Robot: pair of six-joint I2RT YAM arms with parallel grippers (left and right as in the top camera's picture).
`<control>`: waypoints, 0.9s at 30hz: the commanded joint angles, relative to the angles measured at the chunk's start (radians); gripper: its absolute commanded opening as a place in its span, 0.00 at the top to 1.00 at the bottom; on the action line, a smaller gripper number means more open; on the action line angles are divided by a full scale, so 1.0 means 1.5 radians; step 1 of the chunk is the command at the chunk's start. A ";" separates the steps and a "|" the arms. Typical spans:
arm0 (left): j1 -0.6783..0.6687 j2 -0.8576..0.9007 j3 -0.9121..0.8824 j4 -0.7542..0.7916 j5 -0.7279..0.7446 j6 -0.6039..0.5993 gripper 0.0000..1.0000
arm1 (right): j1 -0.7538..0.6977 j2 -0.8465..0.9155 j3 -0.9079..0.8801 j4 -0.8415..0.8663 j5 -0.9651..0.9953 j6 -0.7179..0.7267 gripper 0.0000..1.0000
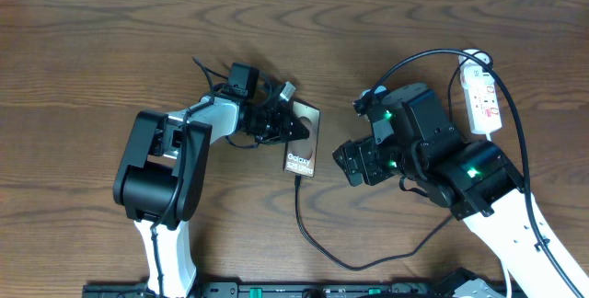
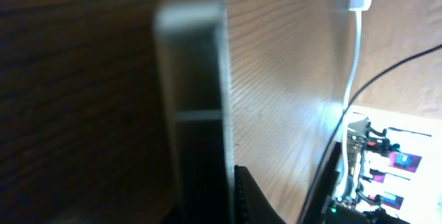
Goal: Plug charger to phone and switch on socket
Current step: 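Lower the phone flat onto the table with the left gripper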
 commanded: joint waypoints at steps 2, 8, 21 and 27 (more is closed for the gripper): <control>0.003 0.008 0.014 -0.017 -0.077 0.023 0.86 | -0.003 -0.005 0.012 -0.002 0.028 -0.005 0.13; 0.004 0.008 0.014 -0.019 -0.086 0.023 0.83 | -0.003 -0.005 0.012 -0.001 0.028 -0.005 0.13; 0.003 0.008 0.014 -0.028 -0.135 0.023 0.70 | -0.003 -0.005 0.011 -0.002 0.028 -0.005 0.10; -0.004 0.008 0.014 -0.076 -0.243 0.024 0.68 | -0.003 -0.005 0.011 -0.001 0.028 -0.005 0.09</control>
